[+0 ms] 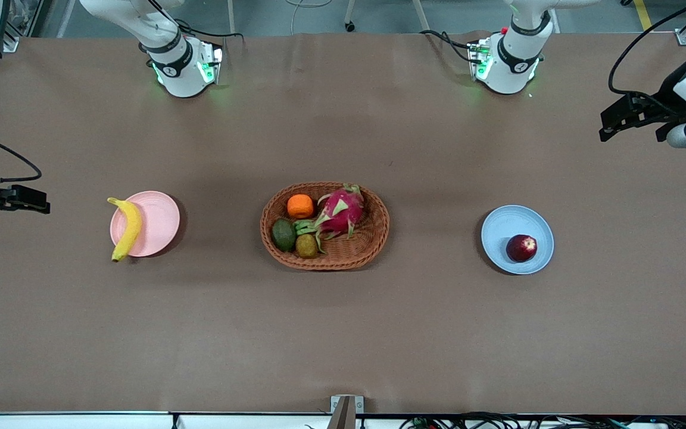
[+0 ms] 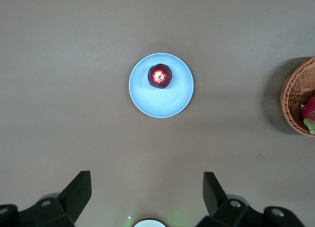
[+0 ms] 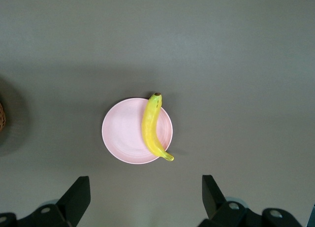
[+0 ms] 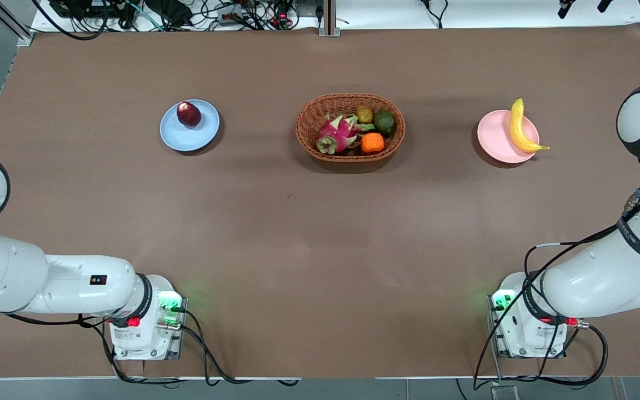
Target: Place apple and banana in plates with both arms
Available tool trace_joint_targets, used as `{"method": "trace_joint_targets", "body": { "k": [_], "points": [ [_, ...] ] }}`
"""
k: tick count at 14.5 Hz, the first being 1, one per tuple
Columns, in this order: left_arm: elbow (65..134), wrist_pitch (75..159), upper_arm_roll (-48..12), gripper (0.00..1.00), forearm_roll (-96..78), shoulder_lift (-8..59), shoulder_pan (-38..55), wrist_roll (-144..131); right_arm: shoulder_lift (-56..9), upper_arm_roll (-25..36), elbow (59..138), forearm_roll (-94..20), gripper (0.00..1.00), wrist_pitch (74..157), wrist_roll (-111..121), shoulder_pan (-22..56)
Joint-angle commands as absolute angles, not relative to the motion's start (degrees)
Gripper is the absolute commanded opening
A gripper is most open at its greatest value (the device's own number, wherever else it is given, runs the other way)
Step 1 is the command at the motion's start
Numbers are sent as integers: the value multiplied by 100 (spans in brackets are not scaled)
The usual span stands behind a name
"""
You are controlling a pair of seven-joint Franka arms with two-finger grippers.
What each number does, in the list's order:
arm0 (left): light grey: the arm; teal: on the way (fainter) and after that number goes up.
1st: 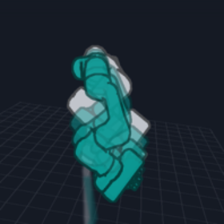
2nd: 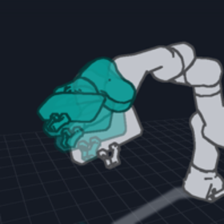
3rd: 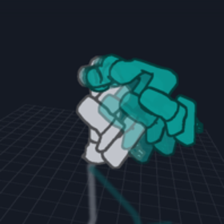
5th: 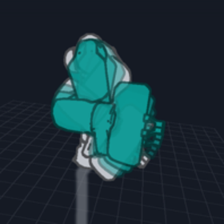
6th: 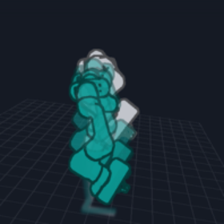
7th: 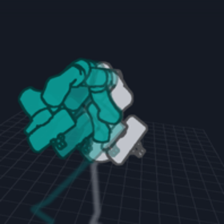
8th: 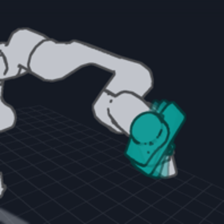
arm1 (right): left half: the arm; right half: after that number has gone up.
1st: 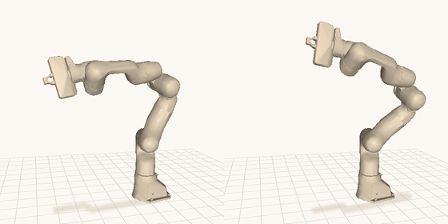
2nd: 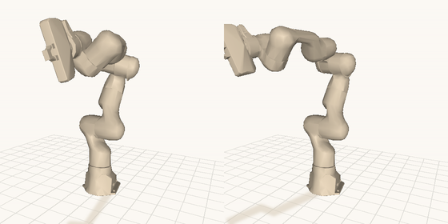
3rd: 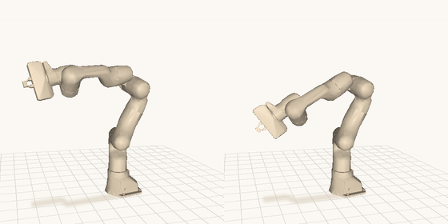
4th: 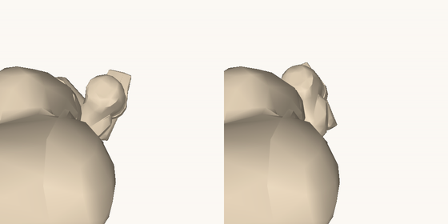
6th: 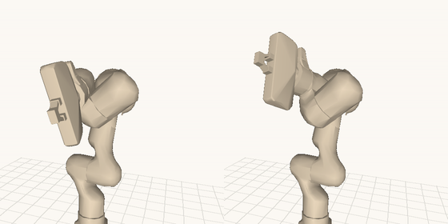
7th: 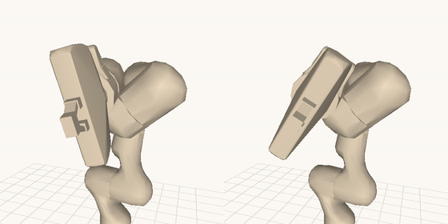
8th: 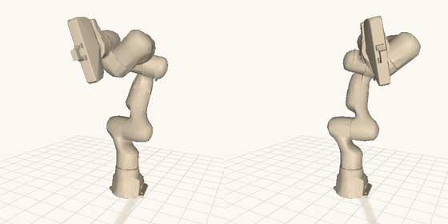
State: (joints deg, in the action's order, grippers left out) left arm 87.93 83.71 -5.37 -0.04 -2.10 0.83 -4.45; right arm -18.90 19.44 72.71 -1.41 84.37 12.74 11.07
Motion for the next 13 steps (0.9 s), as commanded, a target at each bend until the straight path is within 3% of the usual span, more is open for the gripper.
{"method": "trace_joint_targets", "body": {
  "k": [1, 13],
  "points": [
    [8868, 8402, -545, 100, 9, -299, 88, -466, -1828, 1916, 7242, -377, 100, 8402, 1082, 845],
    [9394, 8472, -738, 100, 211, -737, 70, -325, -1451, 1846, 7312, -404, 100, 8551, -281, 879]
  ]
}}
